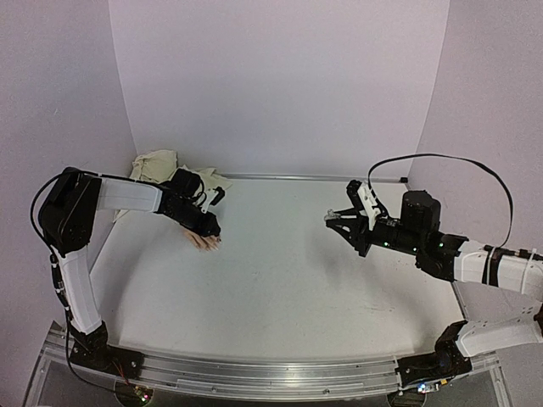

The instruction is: Paint the nails

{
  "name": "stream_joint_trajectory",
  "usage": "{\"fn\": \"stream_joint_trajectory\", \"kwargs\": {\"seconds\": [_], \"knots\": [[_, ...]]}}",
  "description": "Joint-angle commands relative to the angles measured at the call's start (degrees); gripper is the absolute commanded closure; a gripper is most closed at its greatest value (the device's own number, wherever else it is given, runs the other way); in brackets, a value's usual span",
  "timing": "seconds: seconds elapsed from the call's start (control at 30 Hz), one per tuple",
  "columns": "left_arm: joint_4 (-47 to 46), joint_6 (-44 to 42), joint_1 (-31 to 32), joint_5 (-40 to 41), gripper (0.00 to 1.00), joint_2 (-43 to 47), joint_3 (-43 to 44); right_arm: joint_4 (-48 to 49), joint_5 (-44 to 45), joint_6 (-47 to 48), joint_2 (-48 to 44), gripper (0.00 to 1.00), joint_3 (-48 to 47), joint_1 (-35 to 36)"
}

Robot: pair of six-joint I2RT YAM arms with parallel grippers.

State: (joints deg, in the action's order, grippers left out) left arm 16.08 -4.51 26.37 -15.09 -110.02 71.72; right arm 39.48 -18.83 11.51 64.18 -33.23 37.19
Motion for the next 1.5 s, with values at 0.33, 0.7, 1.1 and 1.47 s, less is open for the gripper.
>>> {"fn": "stream_joint_trajectory", "kwargs": {"seconds": [0.33, 0.7, 1.1, 1.47], "knots": [[-0.87, -0.14, 0.96, -1.30, 1.00, -1.17, 1.23, 3.54, -0.69, -0.70, -1.52, 1.00, -0.35, -0.17], [-0.96, -0.19, 1.64, -0.95, 1.00, 1.72, 0.61, 3.54, -0.94, -0.70, -1.25, 1.00, -0.51, -0.19], [-1.40, -0.45, 1.58, 0.06, 1.00, 4.60, -0.30, 3.50, -1.00, -0.78, -1.43, 1.00, -0.43, -0.19], [-1.42, -0.49, 1.14, 3.19, 1.00, 4.11, -0.16, 3.60, -1.12, -0.79, -1.34, 1.00, -0.59, -0.18]]}}
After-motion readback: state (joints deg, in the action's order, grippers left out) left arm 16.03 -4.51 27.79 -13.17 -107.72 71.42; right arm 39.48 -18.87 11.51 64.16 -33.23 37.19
